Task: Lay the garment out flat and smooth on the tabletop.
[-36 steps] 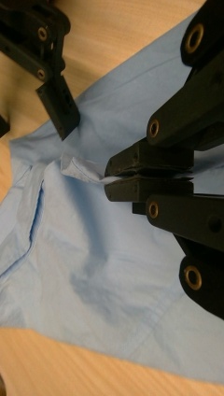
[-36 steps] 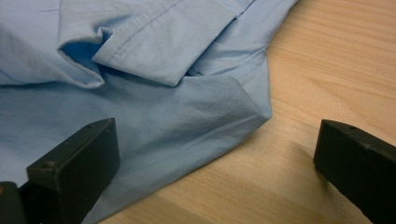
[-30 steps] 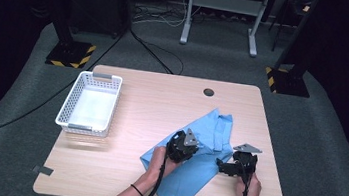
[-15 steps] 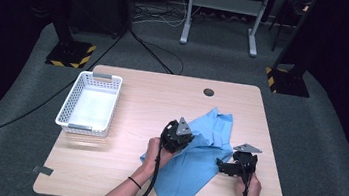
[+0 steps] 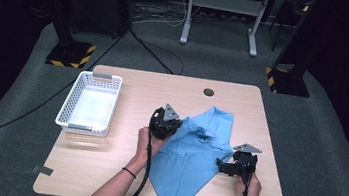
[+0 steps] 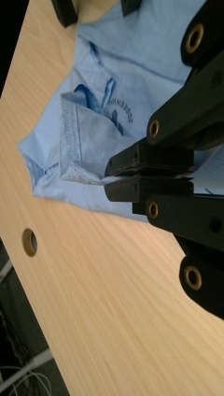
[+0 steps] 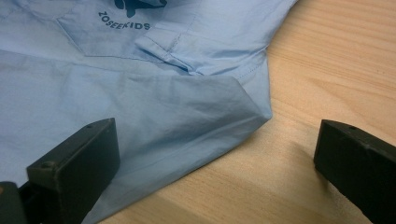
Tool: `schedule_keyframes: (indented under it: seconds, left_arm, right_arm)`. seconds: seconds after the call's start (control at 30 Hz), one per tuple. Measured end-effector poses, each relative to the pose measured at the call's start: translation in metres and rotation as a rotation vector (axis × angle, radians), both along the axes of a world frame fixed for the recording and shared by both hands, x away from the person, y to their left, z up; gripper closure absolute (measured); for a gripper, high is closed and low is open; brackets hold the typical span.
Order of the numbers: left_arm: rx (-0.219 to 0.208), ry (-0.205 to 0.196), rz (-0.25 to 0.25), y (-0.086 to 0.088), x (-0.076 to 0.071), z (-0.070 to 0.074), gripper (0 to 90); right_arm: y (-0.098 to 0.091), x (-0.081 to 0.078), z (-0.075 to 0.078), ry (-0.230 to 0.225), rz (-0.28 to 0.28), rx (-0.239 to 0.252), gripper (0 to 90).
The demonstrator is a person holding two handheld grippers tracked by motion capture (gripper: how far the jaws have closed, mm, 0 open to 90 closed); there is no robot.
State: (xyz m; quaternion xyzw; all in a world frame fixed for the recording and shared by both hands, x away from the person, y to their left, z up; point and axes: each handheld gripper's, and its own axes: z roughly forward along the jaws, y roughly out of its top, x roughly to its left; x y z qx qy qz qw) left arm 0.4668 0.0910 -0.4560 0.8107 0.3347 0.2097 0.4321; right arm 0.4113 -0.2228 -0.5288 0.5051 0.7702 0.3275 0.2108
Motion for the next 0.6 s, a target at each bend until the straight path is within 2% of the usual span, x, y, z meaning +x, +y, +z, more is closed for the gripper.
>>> schedule_keyframes:
  seconds: [0.27,0.6]
  left_arm:
    - [-0.031,0.045,0.098,0.024,0.019,-0.008,86.0]
    - [-0.009,0.120,0.243,0.052,0.044,-0.026,85.4]
  right_arm:
    - [0.000,0.000,0.000,0.000,0.000,0.000,0.0]
    - [0.000,0.000,0.000,0.000,0.000,0.000,0.0]
